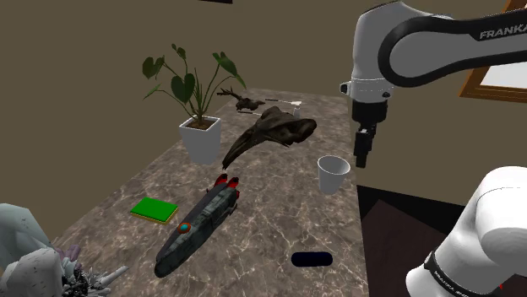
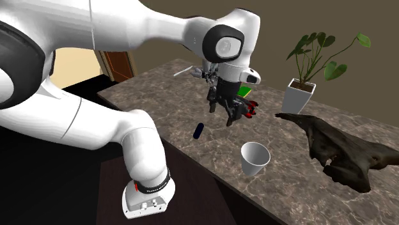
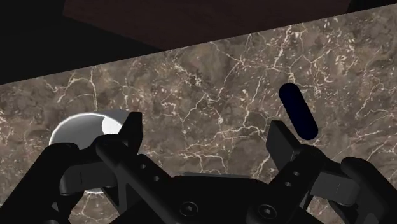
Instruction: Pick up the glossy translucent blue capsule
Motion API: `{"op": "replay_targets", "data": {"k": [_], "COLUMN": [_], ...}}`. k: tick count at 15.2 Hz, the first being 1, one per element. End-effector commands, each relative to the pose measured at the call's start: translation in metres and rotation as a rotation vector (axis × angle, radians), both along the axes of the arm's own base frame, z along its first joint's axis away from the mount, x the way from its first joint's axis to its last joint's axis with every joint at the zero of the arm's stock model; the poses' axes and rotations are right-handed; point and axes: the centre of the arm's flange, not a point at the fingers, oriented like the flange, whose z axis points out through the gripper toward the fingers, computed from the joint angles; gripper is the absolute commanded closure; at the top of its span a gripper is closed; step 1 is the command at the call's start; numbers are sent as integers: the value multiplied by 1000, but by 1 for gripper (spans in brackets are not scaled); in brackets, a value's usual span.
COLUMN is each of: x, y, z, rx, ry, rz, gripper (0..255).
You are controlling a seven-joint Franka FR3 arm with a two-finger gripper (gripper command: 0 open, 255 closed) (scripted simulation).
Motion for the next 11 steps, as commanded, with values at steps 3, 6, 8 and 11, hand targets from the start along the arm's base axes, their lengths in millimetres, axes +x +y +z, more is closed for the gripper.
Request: {"op": "replay_targets", "data": {"k": [3, 6, 8, 11], "x": [2, 3, 2, 0], "y": [25, 47, 62, 85], "z": [-44, -74, -93, -122], "rx": [48, 84, 108, 143], "ry": [-18, -29, -37, -49], "rz": [109, 191, 245, 326], "gripper": [0, 0, 0, 0]}}
